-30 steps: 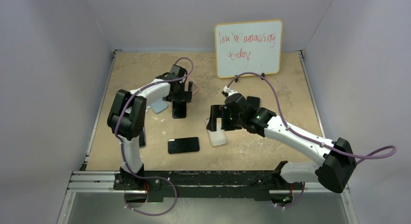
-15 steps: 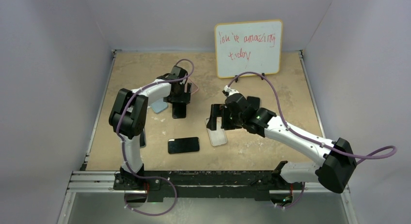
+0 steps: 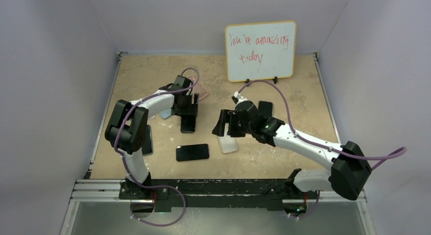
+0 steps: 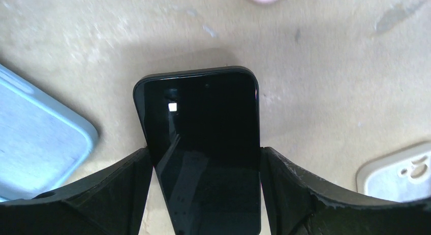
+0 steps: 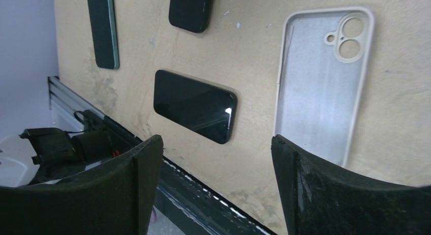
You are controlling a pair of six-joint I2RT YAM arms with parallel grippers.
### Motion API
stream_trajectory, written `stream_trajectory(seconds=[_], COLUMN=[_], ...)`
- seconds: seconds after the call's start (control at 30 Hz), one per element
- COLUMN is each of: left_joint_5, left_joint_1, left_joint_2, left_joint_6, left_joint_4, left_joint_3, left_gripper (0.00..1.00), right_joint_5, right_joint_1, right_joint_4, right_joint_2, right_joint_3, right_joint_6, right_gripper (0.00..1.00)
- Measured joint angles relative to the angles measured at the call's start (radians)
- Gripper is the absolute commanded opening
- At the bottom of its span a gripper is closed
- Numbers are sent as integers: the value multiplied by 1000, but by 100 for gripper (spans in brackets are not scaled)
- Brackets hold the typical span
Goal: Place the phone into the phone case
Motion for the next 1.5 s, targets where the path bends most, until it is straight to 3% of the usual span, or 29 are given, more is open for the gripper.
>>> stream_trajectory(seconds=[0.23, 0.5, 0.8, 1.03, 1.17, 1.37, 1.43, 1.5], left_joint_5=[123, 269, 352, 389, 401, 433, 438, 440], left_joint_1=[0, 0, 0, 0, 0, 0, 1, 7], left_joint_2=[-88, -145, -172, -197, -209, -225, -233, -245], left_joint_6=[-59, -153, -210, -234, -249, -282, -288, -294], left_joint_4=[33, 139, 210, 253, 276, 317, 330, 330], left_joint_3=[-109, -206, -266, -311, -334, -368, -380, -388], left_gripper=[64, 62, 61, 61, 61, 62, 67, 78], right_joint_5=[-40, -40, -41, -44, -42, -43, -49, -52], right_joint_1=[0, 3, 23, 34, 38, 41, 43, 45], right_joint_4=[197, 386, 460, 483, 483, 501, 514, 522], right_joint_2=[18, 163, 310, 402, 417, 425, 425, 425], right_joint_3=[-152, -172, -103, -64, -64, -58, -58, -58], right_joint_6=[147, 242, 275, 279, 280, 282, 280, 275], right_gripper=[54, 52, 51, 44, 32, 7, 0, 0])
